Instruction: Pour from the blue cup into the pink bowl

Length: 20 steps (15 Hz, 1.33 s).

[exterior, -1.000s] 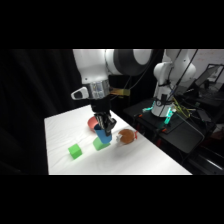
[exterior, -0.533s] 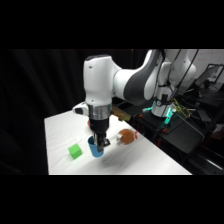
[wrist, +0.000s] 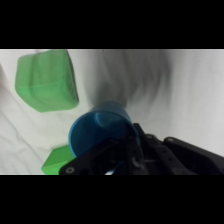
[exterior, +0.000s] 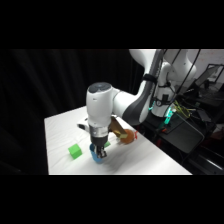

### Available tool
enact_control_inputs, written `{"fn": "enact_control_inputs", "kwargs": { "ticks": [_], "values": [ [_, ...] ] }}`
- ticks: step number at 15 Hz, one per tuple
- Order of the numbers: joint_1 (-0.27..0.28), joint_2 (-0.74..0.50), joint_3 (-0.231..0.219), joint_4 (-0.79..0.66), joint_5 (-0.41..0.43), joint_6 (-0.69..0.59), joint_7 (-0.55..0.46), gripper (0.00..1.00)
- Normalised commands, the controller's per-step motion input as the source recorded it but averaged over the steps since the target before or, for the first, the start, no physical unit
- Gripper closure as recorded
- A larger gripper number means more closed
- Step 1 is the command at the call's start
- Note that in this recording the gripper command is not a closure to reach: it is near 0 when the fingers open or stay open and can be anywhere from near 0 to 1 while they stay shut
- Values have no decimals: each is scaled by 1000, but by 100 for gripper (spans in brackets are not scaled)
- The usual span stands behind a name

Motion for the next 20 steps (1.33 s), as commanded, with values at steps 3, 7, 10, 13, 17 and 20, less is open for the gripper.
{"fn": "enact_control_inputs", "kwargs": {
  "ticks": [3, 7, 10, 13, 17, 20],
  "values": [
    [131, 171, -113, 240, -50, -18, 222, 18],
    [109, 121, -92, 197, -13, -58, 150, 18],
    [86, 64, -72, 180, 0, -224, 66, 0],
    [51, -27, -29, 113, 5, -229, 23, 0],
    [-1, -120, 27, 69, 38, -196, -38, 0],
    [-39, -311, 37, -42, 46, -190, -78, 0]
  ]
}}
